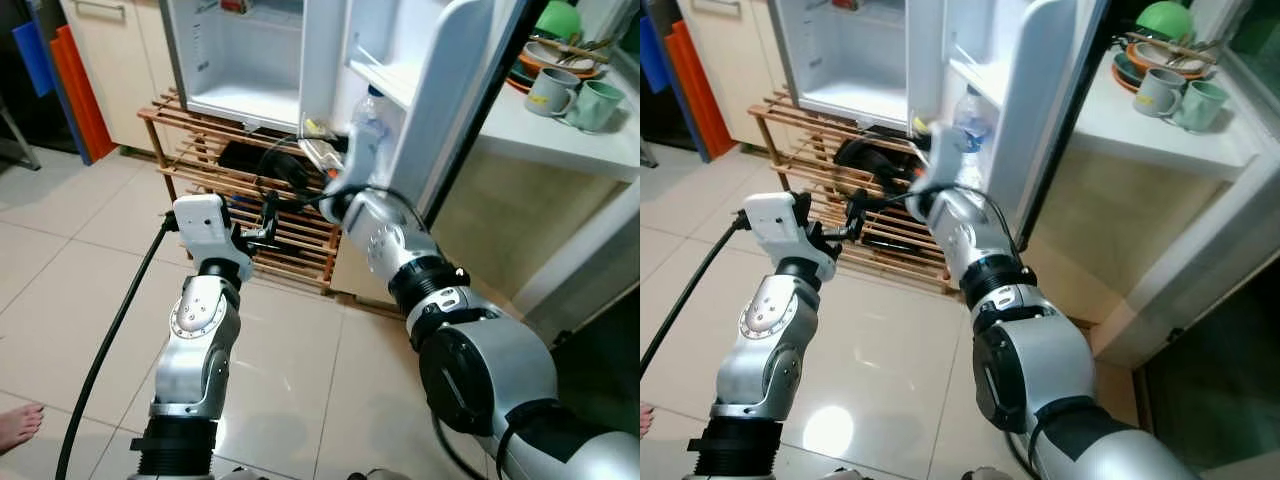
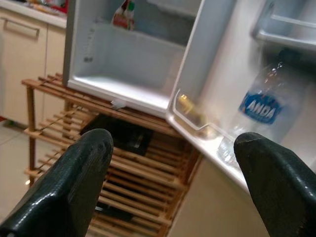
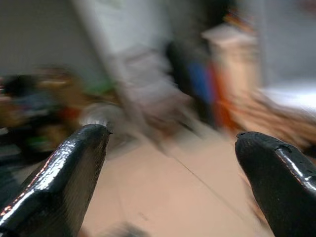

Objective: Restocking fridge

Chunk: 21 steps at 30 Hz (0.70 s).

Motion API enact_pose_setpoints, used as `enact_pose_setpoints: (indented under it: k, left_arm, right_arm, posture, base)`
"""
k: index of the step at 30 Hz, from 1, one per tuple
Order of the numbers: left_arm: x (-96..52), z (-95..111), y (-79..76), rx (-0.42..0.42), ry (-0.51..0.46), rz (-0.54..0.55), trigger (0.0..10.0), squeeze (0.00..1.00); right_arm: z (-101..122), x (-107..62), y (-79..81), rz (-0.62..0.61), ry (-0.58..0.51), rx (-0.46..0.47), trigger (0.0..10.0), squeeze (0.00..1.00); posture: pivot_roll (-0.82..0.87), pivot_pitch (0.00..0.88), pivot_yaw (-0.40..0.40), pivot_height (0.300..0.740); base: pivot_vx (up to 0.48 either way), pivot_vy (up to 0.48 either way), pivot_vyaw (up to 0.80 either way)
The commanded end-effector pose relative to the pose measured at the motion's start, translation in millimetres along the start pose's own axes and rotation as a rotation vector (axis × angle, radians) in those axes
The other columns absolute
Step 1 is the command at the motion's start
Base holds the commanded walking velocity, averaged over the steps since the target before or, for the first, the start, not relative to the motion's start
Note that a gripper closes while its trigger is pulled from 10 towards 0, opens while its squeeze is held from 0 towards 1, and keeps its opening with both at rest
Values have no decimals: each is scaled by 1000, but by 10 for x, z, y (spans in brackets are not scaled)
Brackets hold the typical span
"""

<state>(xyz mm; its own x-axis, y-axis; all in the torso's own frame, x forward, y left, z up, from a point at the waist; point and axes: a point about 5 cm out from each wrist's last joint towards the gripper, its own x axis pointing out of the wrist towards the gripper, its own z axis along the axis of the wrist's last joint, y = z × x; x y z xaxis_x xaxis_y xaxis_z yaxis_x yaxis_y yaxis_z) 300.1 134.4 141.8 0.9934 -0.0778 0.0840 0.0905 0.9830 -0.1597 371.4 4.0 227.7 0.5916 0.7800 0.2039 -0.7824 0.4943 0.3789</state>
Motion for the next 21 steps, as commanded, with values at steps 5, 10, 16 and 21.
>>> enact_pose_setpoints:
  k: [5, 10, 16, 21]
  left_arm:
    - [9, -129, -37, -14, 59, -21, 10000, 0]
    - [37, -71, -34, 1, 19, -9, 10000, 0]
    - [77, 28, -43, 58, -29, -10, 10000, 0]
    - [27, 71, 27, 86, -46, 12, 10000, 0]
  right_arm:
    - [-186, -652, -671, -471, 42, -375, 10000, 110]
    - [6, -1288, -1141, -900, 39, -598, 10000, 106]
    - [113, -1465, -1281, -1053, 66, -672, 10000, 106]
    - [188, -1462, -1373, -1145, 100, -709, 10000, 106]
  posture:
    - [-62, 0, -31, 740]
    - [-82, 0, -26, 740]
    - [-61, 0, -31, 740]
    - [-20, 0, -43, 740]
  base:
    - [0, 0, 0]
    - [0, 0, 0]
    - [0, 0, 0]
    - [0, 0, 0]
